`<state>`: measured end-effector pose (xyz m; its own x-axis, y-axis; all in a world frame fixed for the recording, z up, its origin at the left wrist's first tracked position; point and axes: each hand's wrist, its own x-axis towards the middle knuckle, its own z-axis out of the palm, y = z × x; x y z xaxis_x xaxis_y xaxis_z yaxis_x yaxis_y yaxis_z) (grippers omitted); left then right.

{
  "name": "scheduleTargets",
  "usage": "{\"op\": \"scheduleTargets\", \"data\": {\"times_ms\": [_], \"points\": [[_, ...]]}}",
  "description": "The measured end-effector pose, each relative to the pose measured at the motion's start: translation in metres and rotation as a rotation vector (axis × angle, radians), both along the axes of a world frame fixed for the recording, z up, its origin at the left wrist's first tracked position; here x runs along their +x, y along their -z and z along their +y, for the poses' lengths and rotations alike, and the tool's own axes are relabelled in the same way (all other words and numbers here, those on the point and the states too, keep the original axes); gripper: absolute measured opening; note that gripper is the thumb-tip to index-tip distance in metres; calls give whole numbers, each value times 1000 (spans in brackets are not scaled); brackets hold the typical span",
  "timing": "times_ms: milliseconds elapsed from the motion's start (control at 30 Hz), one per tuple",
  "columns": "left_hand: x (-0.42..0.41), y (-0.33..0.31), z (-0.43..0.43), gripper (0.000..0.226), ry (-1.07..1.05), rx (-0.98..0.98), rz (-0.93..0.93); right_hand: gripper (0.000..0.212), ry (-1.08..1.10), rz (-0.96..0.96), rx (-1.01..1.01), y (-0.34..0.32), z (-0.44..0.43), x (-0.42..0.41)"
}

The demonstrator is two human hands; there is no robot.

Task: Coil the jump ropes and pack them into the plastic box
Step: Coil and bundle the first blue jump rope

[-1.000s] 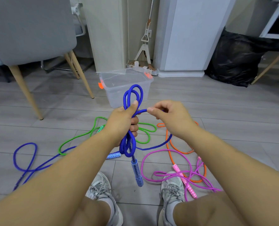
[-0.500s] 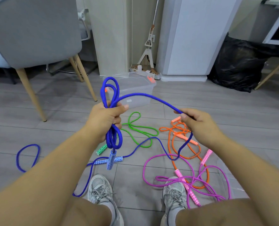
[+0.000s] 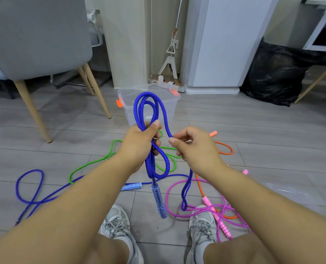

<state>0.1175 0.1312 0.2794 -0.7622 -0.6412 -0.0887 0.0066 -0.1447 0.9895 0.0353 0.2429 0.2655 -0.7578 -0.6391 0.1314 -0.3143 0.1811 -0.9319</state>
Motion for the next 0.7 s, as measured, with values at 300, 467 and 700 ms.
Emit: {"op": "scheduleTargets", "data": {"times_ms": [300, 467, 700], "points": [[1, 4, 0, 15, -6, -151, -67, 7, -43, 21, 74, -5, 1, 7], [3, 2, -3, 23, 50, -140, -69, 5, -150, 60, 91, -4, 10, 1], [10, -4, -24, 18, -55, 180, 59, 7, -271, 212, 332, 18, 41, -31]]}}
